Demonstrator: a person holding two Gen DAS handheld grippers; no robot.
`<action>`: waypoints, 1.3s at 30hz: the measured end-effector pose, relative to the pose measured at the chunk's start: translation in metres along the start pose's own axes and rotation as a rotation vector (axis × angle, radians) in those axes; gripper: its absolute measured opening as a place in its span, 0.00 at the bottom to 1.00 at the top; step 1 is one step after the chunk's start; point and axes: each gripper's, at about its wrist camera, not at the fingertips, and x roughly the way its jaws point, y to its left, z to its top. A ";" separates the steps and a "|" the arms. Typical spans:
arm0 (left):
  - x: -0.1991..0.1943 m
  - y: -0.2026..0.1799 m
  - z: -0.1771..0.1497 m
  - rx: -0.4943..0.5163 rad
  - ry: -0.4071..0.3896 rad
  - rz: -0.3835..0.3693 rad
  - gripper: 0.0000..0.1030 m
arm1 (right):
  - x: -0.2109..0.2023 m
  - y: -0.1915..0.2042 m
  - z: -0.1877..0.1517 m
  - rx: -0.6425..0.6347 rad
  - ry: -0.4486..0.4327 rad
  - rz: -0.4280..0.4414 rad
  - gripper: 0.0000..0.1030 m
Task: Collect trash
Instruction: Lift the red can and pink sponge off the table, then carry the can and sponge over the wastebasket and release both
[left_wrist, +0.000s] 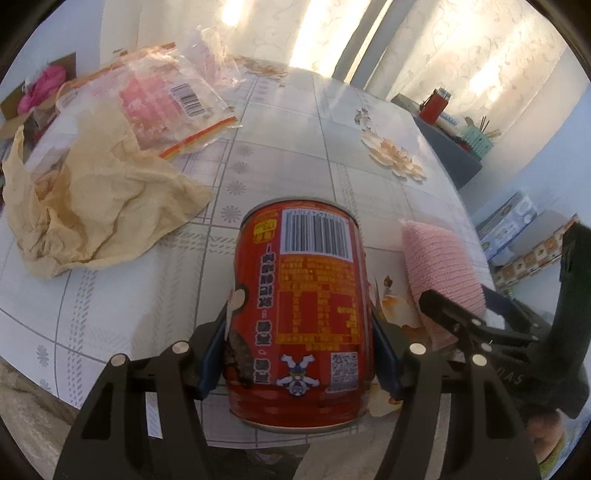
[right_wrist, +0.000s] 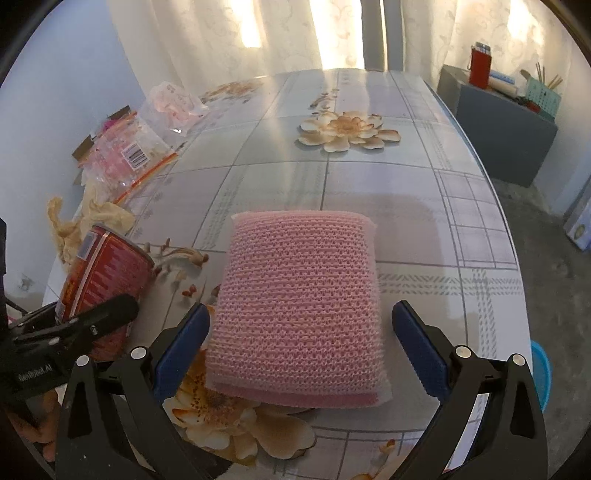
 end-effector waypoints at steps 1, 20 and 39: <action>0.001 -0.002 0.000 0.012 -0.001 0.012 0.62 | 0.000 -0.001 -0.001 -0.002 -0.005 -0.011 0.92; 0.001 0.010 0.002 0.048 -0.076 0.030 0.62 | 0.005 0.006 -0.001 -0.034 -0.039 -0.145 0.75; -0.035 -0.048 0.016 0.217 -0.181 -0.121 0.62 | -0.067 -0.071 -0.010 0.229 -0.180 -0.004 0.73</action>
